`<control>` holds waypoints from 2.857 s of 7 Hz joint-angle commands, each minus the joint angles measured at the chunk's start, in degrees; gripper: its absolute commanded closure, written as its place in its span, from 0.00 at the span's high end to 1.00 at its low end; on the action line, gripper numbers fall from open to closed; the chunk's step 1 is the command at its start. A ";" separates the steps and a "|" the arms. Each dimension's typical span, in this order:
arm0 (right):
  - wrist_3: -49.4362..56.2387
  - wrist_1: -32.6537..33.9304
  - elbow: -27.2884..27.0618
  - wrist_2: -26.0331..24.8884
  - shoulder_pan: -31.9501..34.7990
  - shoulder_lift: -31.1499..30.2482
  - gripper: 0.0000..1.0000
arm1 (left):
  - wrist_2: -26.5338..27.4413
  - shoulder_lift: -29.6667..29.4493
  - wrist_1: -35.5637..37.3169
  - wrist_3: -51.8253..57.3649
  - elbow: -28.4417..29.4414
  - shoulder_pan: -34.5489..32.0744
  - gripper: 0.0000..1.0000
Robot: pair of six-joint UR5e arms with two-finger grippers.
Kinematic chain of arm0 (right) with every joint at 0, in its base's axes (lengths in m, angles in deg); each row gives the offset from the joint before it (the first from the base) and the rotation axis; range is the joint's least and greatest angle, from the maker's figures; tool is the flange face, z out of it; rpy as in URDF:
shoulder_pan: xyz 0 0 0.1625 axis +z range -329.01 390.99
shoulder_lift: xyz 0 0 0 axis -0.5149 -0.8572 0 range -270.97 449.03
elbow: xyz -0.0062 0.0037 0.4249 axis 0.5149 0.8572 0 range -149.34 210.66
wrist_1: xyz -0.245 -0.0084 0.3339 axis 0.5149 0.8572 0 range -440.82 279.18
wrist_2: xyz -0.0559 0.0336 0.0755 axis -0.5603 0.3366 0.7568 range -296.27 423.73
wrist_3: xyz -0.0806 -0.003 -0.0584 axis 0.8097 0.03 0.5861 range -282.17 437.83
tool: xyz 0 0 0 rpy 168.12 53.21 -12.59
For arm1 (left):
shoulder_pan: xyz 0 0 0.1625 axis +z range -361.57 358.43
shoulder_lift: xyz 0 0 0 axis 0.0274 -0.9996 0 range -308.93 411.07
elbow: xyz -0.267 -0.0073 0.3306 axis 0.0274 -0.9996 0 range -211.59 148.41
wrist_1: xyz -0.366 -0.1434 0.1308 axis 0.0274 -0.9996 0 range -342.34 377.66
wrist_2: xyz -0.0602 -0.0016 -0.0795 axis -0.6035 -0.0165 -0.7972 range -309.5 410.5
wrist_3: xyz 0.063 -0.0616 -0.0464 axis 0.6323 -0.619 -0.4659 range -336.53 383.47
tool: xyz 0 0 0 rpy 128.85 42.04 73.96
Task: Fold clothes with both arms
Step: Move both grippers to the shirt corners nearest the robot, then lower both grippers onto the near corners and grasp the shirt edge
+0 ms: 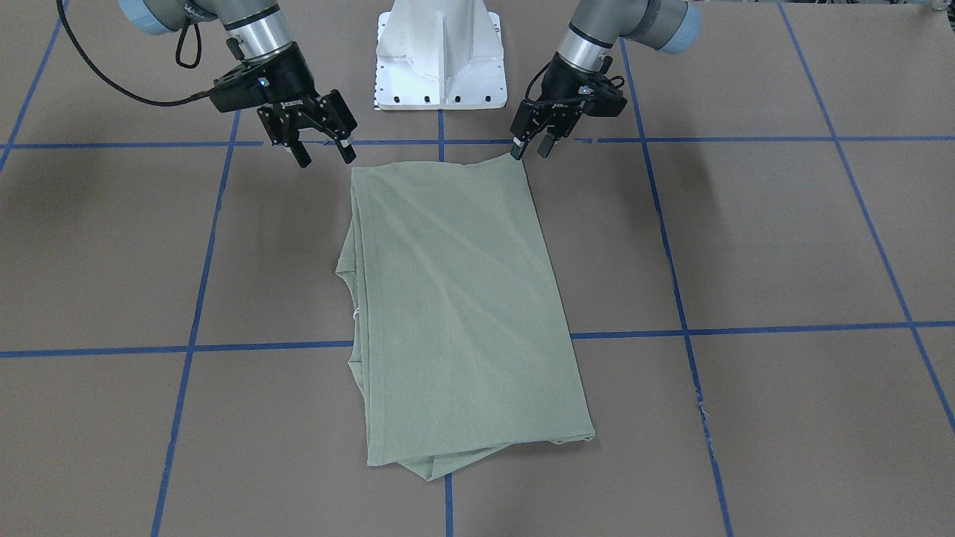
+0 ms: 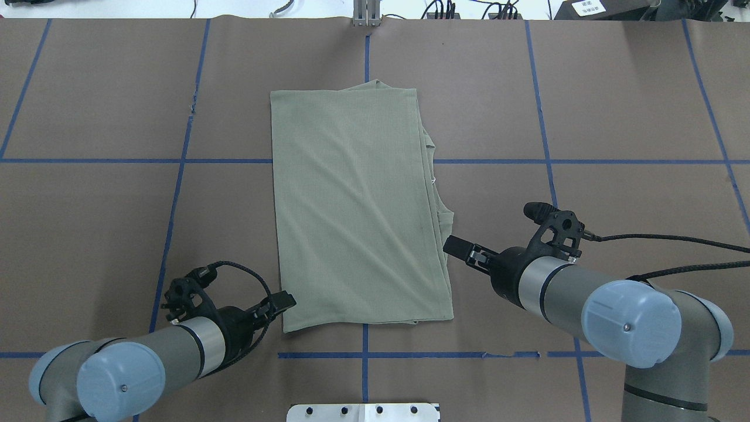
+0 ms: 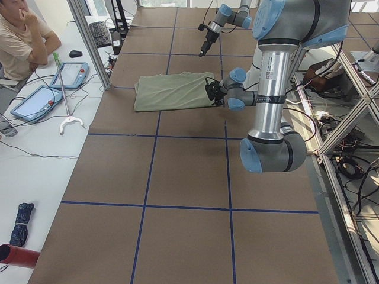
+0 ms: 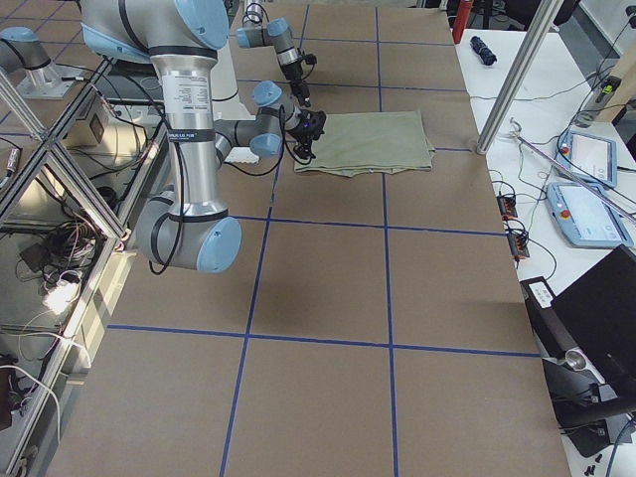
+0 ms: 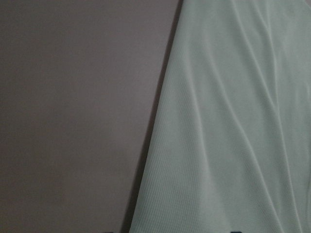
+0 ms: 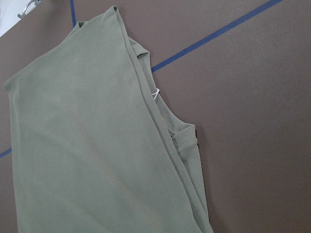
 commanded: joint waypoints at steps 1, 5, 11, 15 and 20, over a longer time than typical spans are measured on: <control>-0.02 0.00 0.12 -0.09 0.14 0.05 1.00 | 0.36 -1.54 -0.02 -2.24 1.64 2.28 0.73; -0.02 0.00 0.30 -0.09 0.40 0.22 1.00 | 0.36 -1.98 -0.02 -2.15 2.08 2.55 0.70; -0.02 -0.09 0.39 -0.09 0.40 0.40 1.00 | 0.36 -3.82 -0.02 -1.71 4.89 2.55 0.70; -0.10 -0.09 0.30 -0.09 0.40 0.40 1.00 | 0.44 -4.45 -0.20 -1.72 4.02 2.03 0.00; -0.11 -0.09 0.39 -0.18 0.40 0.49 1.00 | 0.18 -3.83 -0.03 0.64 2.27 1.05 0.40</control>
